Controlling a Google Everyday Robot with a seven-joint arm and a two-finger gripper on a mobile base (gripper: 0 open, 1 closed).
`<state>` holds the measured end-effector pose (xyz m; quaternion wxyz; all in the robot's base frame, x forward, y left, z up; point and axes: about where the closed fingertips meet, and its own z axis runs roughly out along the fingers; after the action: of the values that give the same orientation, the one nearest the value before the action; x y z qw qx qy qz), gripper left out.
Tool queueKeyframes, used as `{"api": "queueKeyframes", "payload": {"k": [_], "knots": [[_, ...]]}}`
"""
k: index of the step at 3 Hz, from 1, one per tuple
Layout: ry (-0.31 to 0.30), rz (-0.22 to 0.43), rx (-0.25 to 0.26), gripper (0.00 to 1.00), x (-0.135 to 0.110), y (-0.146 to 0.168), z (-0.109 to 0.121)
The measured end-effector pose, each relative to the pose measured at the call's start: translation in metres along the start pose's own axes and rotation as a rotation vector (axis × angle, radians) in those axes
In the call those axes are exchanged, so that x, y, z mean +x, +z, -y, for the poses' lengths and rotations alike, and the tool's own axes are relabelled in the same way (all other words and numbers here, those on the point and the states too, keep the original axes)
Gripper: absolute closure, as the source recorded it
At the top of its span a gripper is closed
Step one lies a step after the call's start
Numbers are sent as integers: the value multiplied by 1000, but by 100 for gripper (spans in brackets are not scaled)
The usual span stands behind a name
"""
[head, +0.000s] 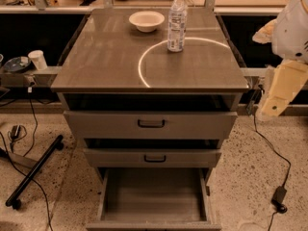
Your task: Place blue plastic bottle into bottom drawer
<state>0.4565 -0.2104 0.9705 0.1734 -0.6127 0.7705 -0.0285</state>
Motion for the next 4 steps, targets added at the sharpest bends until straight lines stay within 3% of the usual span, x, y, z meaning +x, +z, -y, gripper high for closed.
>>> {"api": "queueKeyframes", "payload": {"k": [2, 4], "knots": [[-104, 85, -6, 0, -27, 54, 65], [-202, 119, -3, 0, -58, 110, 156]]}}
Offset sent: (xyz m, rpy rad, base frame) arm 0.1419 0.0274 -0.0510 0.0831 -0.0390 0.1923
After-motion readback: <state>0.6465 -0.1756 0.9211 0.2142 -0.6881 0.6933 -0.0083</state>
